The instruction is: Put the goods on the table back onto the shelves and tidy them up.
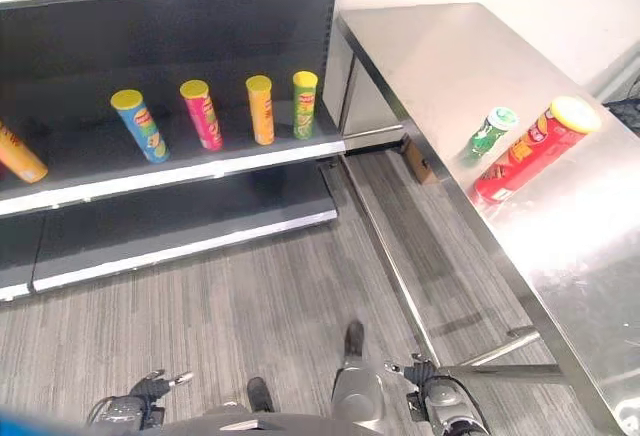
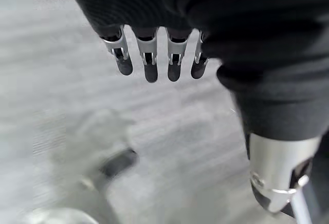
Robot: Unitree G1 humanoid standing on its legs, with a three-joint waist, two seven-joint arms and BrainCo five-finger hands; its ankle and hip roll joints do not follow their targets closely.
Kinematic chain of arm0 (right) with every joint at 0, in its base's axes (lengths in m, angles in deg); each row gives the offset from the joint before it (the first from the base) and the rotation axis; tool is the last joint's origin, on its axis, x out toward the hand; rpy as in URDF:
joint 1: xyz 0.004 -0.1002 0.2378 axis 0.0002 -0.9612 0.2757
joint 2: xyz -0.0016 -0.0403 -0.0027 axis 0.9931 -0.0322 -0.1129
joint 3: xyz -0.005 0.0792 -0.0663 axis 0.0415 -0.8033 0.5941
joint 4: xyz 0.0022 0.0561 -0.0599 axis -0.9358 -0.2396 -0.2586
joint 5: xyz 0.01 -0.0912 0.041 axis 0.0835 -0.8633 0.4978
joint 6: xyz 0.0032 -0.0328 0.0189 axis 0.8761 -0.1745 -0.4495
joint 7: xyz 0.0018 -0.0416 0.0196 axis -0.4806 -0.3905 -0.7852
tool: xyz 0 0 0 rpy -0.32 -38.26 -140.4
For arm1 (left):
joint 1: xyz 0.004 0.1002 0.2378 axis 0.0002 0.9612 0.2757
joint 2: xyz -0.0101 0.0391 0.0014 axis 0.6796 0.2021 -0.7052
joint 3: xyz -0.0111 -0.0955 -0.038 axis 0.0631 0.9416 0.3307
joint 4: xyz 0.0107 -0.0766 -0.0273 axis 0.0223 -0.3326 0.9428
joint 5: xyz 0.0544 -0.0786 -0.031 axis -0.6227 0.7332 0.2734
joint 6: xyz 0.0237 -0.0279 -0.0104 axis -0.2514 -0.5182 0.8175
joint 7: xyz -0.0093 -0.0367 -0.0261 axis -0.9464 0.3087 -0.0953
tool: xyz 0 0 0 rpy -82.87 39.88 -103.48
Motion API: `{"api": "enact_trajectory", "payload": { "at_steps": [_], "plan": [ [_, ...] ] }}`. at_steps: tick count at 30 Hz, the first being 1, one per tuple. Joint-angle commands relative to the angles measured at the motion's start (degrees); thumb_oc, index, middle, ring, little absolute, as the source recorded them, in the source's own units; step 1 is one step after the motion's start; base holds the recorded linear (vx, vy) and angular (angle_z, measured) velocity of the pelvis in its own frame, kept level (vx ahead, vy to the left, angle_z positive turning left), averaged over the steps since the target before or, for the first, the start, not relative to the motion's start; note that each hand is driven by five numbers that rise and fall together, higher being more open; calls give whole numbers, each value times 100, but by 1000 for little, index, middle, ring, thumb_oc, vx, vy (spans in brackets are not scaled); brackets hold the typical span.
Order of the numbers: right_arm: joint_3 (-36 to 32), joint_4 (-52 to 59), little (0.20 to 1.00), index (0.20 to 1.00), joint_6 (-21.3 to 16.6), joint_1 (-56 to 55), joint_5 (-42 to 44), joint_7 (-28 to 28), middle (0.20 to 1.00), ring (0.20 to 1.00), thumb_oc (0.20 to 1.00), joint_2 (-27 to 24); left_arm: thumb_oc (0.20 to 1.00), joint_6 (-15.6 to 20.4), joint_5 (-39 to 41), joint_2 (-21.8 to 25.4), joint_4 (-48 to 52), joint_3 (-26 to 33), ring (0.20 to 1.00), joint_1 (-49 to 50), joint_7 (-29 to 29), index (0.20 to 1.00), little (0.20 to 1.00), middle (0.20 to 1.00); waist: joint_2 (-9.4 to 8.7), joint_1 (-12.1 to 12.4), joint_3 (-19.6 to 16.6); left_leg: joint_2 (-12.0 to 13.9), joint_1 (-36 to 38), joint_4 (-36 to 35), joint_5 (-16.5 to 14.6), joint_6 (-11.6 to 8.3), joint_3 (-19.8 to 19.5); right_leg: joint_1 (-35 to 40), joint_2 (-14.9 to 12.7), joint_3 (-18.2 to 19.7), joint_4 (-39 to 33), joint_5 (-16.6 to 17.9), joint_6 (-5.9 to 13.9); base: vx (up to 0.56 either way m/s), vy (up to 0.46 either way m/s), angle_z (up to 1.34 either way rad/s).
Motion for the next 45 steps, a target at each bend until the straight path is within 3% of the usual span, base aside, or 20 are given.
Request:
{"api": "enact_trajectory", "payload": {
  "at_steps": [1,5,14,15,16,17,18,21,25,27,28,29,30,31,33,34,35,37,40,45],
  "plan": [
    [13,-195,1000,1000,-67,351,-24,105,1000,1000,1000,-348,1000,123,-136,158,19,12,1000,-307,21,1000,1000,1000,99,-7,190,308,-182,69,-51,-594,-379,746,167,90,-283,-30,-2,207,-70,34],
    [-104,-444,1000,1000,-60,256,84,120,1000,1000,1000,-370,1000,92,-281,94,-73,-77,1000,-272,87,1000,1000,1000,132,-51,-21,349,-189,69,-33,-680,-305,1069,248,36,-679,24,-29,109,-44,-4],
    [-278,-774,1000,1000,0,57,167,66,1000,1000,1000,-370,1000,83,-432,113,-55,-199,1000,-280,158,1000,1000,1000,186,-212,-100,401,-66,69,-98,-734,-27,1182,281,99,-828,84,-10,21,-4,-18],
    [-342,-789,1000,1000,22,126,159,36,1000,1000,1000,-359,1000,59,-380,168,-6,-140,1000,-332,156,1000,1000,1000,241,-130,31,486,-46,69,-83,-706,248,964,140,-344,-400,95,24,-87,-22,-48],
    [-342,-789,1000,1000,22,126,159,36,1000,1000,1000,-359,1000,59,-380,168,-6,-141,1000,-332,156,1000,1000,1000,241,-128,30,485,-47,69,-83,-706,249,961,139,-342,-397,94,24,-135,5,-71],
    [-329,-786,1000,1000,26,212,125,27,1000,1000,1000,-345,1000,55,-275,193,25,-53,1000,-306,150,1000,1000,1000,349,56,17,618,-51,87,-162,-744,532,1025,-125,-1286,-41,-72,29,-54,28,-87],
    [-320,-775,1000,1000,28,237,103,41,1000,1000,1000,-340,1000,41,-275,184,25,-36,1000,-282,160,1000,1000,1000,334,79,-20,617,-41,99,-146,-718,715,1030,-273,-1618,63,-51,-40,-20,48,-126],
    [-336,-822,1000,1000,53,188,71,64,1000,1000,1000,-354,1000,18,-370,131,-69,-32,1000,-249,253,1000,1000,1000,290,36,-116,500,172,152,-270,-687,963,1200,-249,-1599,-240,-110,-44,103,-4,-128],
    [-414,-785,1000,1000,3,84,228,71,1000,1000,1000,-334,1000,37,-321,56,-14,-110,1000,-354,272,1000,1000,1000,253,-154,-59,741,51,1093,-571,-844,1167,1340,-91,-1473,-537,-176,-151,101,-120,-48],
    [-398,-768,1000,1000,-22,68,272,89,1000,1000,1000,-379,1000,72,-215,65,150,-173,1000,-416,264,1000,1000,1000,206,-165,44,1202,-376,2363,-434,-1095,1248,1533,53,-1446,-752,-306,-314,49,-199,-31],
    [-365,-745,1000,1000,-35,81,283,107,1000,1000,1000,-426,1000,95,-133,85,265,-201,1000,-466,229,1000,1000,1000,208,-95,146,1435,-658,3077,-178,-1283,1029,1619,185,-1387,-837,-406,-407,26,-159,-40],
    [-371,-745,1000,1000,-34,86,284,107,1000,1000,1000,-424,1000,90,-128,88,271,-205,1000,-472,227,1000,1000,1000,234,-93,157,1513,-710,3180,-194,-1326,995,1618,238,-1393,-837,-431,-436,-1,-97,-53],
    [-350,-759,1000,1000,-25,124,285,125,1000,1000,1000,-462,1000,104,-74,100,340,-225,1000,-533,192,1000,1000,1000,226,-48,211,1581,-922,3414,-129,-1416,713,1629,287,-1334,-860,-472,-465,5,87,-89],
    [-331,-735,1000,1000,-24,124,335,134,1000,1000,1000,-510,1000,124,-16,84,401,-298,1000,-597,176,1000,1000,1000,234,-81,203,1569,-1028,3033,-297,-1379,349,1607,244,-1217,-878,-455,-395,34,202,-86],
    [-317,-688,1000,1000,-26,138,341,110,1000,1000,1000,-535,1000,132,8,72,418,-297,1000,-595,182,1000,1000,1000,233,-75,184,1590,-1013,2658,-369,-1341,252,1587,200,-1100,-880,-442,-322,81,258,-42],
    [-256,-592,1000,1000,-58,155,300,86,1000,1000,1000,-567,1000,139,-67,103,393,-331,1000,-587,172,1000,1000,1000,289,-4,125,1529,-1045,1709,-183,-1314,-252,1572,201,-829,-880,-446,-189,97,203,-34],
    [-257,-589,1000,1000,-57,150,299,86,1000,1000,1000,-569,1000,139,-68,100,391,-332,1000,-585,171,1000,1000,1000,282,0,124,1510,-1006,1640,-147,-1313,-239,1576,192,-826,-881,-446,-186,82,277,-48],
    [-258,-533,1000,1000,-100,141,319,52,1000,1000,1000,-596,1000,145,-132,95,290,-365,1000,-581,183,1000,1000,1000,372,-19,93,1361,-821,850,136,-1236,-522,1560,187,-635,-853,-361,-187,83,233,-96],
    [-258,-492,1000,1000,-76,166,270,37,1000,1000,1000,-526,1000,141,-240,110,234,-317,1000,-458,212,1000,1000,1000,427,-80,2,1062,-352,241,258,-1121,-264,1455,-2,-288,-755,-142,-43,109,324,-86],
    [-398,-540,1000,1000,-21,268,258,76,1000,1000,1000,-461,1000,136,-287,123,132,-214,1000,-412,174,1000,1000,1000,367,-54,15,614,-168,69,126,-854,-80,1300,-470,-141,-505,98,185,23,259,-56]
  ]
}}
